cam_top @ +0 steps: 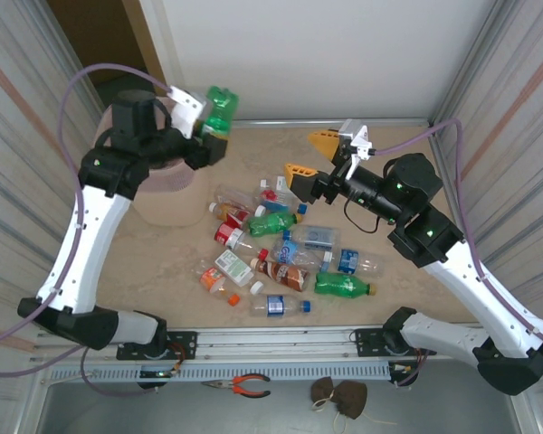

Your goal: Put the plastic bottles in the bin

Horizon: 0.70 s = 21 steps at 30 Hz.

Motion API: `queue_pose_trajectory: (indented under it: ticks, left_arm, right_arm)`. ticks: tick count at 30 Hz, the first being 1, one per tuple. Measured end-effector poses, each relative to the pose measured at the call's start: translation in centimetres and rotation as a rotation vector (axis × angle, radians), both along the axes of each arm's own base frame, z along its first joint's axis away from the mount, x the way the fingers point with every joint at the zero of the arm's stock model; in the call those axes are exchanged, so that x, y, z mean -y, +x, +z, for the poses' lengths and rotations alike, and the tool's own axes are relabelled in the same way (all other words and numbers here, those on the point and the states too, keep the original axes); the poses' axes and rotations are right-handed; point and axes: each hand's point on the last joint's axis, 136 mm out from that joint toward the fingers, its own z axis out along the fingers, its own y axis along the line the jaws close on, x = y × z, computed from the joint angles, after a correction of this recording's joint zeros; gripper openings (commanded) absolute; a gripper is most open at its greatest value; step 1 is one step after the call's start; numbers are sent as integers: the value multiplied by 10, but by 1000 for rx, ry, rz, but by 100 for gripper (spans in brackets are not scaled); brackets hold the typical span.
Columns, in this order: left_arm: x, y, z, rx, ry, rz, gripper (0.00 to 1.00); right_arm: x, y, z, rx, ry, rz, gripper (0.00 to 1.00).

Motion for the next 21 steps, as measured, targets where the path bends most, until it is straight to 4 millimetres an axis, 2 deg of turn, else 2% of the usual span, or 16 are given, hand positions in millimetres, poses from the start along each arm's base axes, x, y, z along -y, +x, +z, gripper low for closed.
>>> queue_pose_trajectory:
  ticks: [9, 16, 21]
  left_arm:
    - [-109, 66, -19, -89, 67, 339, 52]
    - [-174, 92, -55, -193, 124, 508, 52]
    - [-206, 105, -86, -274, 150, 583, 51]
  right_arm:
    - [2, 4, -7, -24, -19, -25, 85]
    - [4, 4, -14, -38, -31, -32, 85]
    - [5, 3, -13, -36, -29, -32, 85]
